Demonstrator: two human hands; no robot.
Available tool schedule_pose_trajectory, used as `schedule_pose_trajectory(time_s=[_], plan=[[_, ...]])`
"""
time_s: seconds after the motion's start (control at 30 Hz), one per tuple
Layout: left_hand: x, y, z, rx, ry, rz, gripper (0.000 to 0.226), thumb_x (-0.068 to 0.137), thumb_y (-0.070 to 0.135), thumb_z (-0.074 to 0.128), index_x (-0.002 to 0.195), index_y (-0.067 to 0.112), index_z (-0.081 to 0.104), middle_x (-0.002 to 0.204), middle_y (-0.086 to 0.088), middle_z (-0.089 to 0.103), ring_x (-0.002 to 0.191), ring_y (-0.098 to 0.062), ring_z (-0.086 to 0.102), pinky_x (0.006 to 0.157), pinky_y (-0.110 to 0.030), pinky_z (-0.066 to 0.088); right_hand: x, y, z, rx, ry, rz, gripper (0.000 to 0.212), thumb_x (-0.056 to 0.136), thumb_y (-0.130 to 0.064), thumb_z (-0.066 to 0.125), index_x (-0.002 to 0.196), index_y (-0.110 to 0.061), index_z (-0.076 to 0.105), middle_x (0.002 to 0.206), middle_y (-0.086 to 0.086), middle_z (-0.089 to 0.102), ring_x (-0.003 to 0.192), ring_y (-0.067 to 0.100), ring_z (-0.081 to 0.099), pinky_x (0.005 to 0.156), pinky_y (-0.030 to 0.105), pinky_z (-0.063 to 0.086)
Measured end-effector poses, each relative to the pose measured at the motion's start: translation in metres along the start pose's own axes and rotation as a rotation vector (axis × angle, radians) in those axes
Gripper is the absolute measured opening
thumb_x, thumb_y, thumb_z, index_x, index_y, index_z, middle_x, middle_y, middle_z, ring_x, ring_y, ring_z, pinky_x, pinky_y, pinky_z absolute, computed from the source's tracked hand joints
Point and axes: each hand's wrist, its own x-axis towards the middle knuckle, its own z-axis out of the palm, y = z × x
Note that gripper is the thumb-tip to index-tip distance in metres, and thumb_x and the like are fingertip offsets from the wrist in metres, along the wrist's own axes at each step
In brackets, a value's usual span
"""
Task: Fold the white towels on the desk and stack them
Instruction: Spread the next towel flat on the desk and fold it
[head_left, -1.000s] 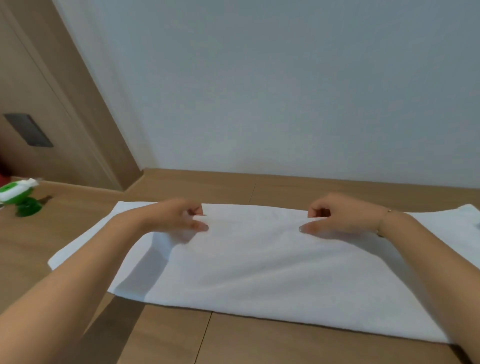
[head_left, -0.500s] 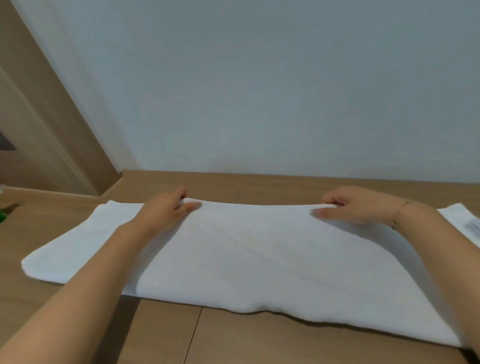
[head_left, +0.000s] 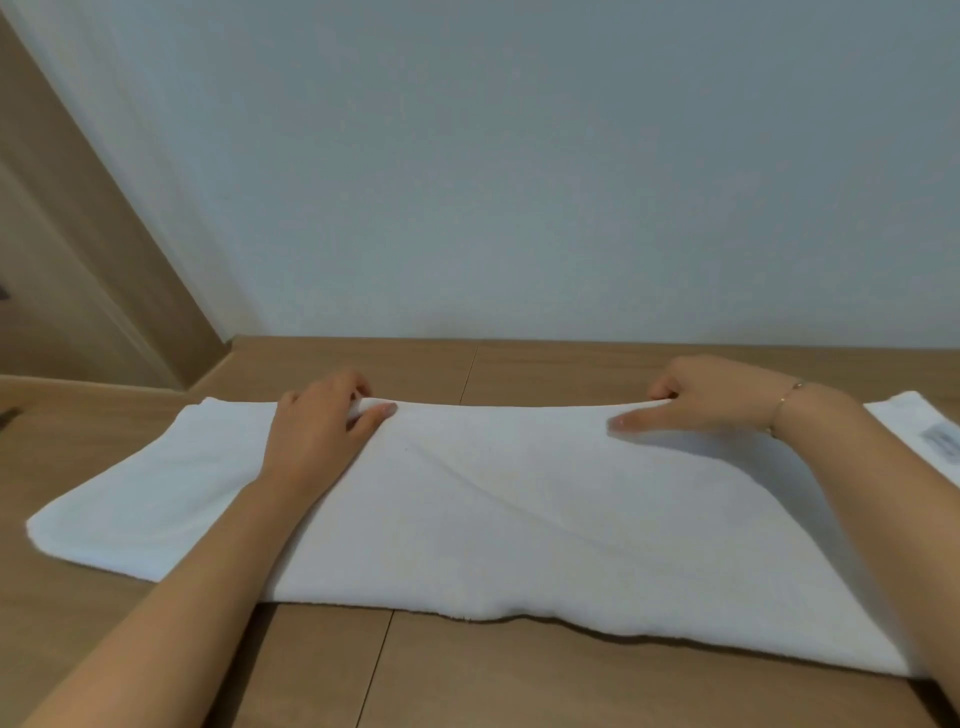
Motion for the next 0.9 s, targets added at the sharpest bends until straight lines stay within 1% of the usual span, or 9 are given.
schedule_pose_trajectory(time_s=[0.13, 0.23, 0.33, 0.4, 0.5, 0.6, 0.67, 0.73, 0.9], plan=[[-0.007, 0.042, -0.013, 0.055, 0.110, 0.201, 0.032, 0.086, 0.021, 0.071, 0.117, 0.014, 0.064, 0.114, -0.006, 0.064, 0.112, -0.030, 0.059, 0.095, -0.041, 0.033, 0.000, 0.002, 0.004, -0.059, 0.017, -0.043, 0.061, 0.084, -0.057, 0.061, 0.055, -0.019, 0.024, 0.049, -0.008, 0.021, 0.048, 0.014, 0.021, 0.048, 0.029, 0.013], [-0.021, 0.090, -0.015, -0.146, -0.129, 0.315, 0.033, 0.095, 0.038, 0.059, 0.124, 0.020, 0.061, 0.127, -0.001, 0.060, 0.118, -0.024, 0.054, 0.095, -0.037, 0.040, 0.001, 0.003, 0.006, -0.080, 0.025, -0.093, 0.051, 0.094, -0.044, 0.055, 0.056, -0.018, 0.031, 0.049, -0.009, 0.026, 0.045, 0.009, 0.025, 0.047, 0.026, 0.018], [-0.038, 0.111, 0.006, -0.105, -0.436, 0.252, 0.057, 0.098, 0.060, 0.029, 0.150, 0.037, 0.029, 0.161, 0.009, 0.022, 0.147, -0.010, 0.016, 0.119, -0.036, 0.016, 0.003, 0.005, 0.006, -0.069, 0.058, -0.076, 0.048, 0.097, -0.039, 0.051, 0.059, -0.019, 0.031, 0.055, -0.005, 0.029, 0.051, 0.012, 0.027, 0.051, 0.028, 0.019], [-0.044, 0.110, 0.016, -0.049, -0.480, 0.218, 0.063, 0.097, 0.064, 0.018, 0.155, 0.041, 0.009, 0.164, 0.014, -0.003, 0.149, -0.003, -0.010, 0.122, -0.037, -0.003, 0.006, 0.004, 0.008, -0.141, 0.094, -0.049, 0.047, 0.099, -0.037, 0.048, 0.060, -0.017, 0.031, 0.057, -0.001, 0.033, 0.055, 0.016, 0.033, 0.051, 0.031, 0.020], [-0.044, 0.107, 0.020, -0.032, -0.479, 0.190, 0.069, 0.095, 0.068, 0.013, 0.156, 0.038, 0.001, 0.163, 0.014, -0.011, 0.147, -0.001, -0.018, 0.122, -0.037, -0.008, 0.012, -0.002, 0.013, -0.266, 0.120, -0.004, 0.047, 0.100, -0.037, 0.045, 0.059, -0.015, 0.036, 0.060, 0.001, 0.042, 0.066, 0.023, 0.045, 0.051, 0.030, 0.026], [-0.041, 0.108, 0.020, -0.032, -0.489, 0.178, 0.068, 0.096, 0.065, 0.012, 0.157, 0.034, 0.005, 0.164, 0.013, -0.006, 0.149, -0.004, -0.011, 0.122, -0.036, -0.006, 0.013, -0.005, 0.017, -0.288, 0.136, 0.030, 0.045, 0.099, -0.038, 0.044, 0.060, -0.016, 0.040, 0.064, 0.001, 0.047, 0.073, 0.026, 0.052, 0.059, 0.031, 0.034], [-0.029, 0.107, 0.017, -0.080, -0.450, 0.162, 0.054, 0.101, 0.054, 0.020, 0.149, 0.033, 0.032, 0.159, 0.011, 0.023, 0.148, -0.012, 0.014, 0.117, -0.037, 0.012, 0.009, -0.002, 0.023, -0.290, 0.197, 0.014, 0.044, 0.098, -0.040, 0.044, 0.060, -0.019, 0.040, 0.064, -0.001, 0.047, 0.073, 0.027, 0.053, 0.059, 0.030, 0.034], [-0.009, 0.106, 0.010, -0.146, -0.395, 0.138, 0.033, 0.102, 0.045, 0.030, 0.118, 0.034, 0.057, 0.132, 0.007, 0.051, 0.131, -0.020, 0.039, 0.101, -0.038, 0.030, 0.004, 0.000, 0.029, -0.280, 0.285, -0.012, 0.042, 0.097, -0.043, 0.044, 0.062, -0.020, 0.039, 0.064, -0.005, 0.046, 0.071, 0.025, 0.051, 0.057, 0.031, 0.031], [0.021, 0.112, 0.012, -0.145, -0.364, 0.170, 0.028, 0.089, 0.048, 0.063, 0.107, 0.026, 0.066, 0.107, 0.006, 0.053, 0.111, -0.016, 0.046, 0.097, -0.036, 0.039, -0.003, 0.003, 0.029, -0.247, 0.322, -0.085, 0.036, 0.094, -0.050, 0.048, 0.072, -0.021, 0.045, 0.069, -0.006, 0.049, 0.071, 0.022, 0.048, 0.057, 0.032, 0.031]])
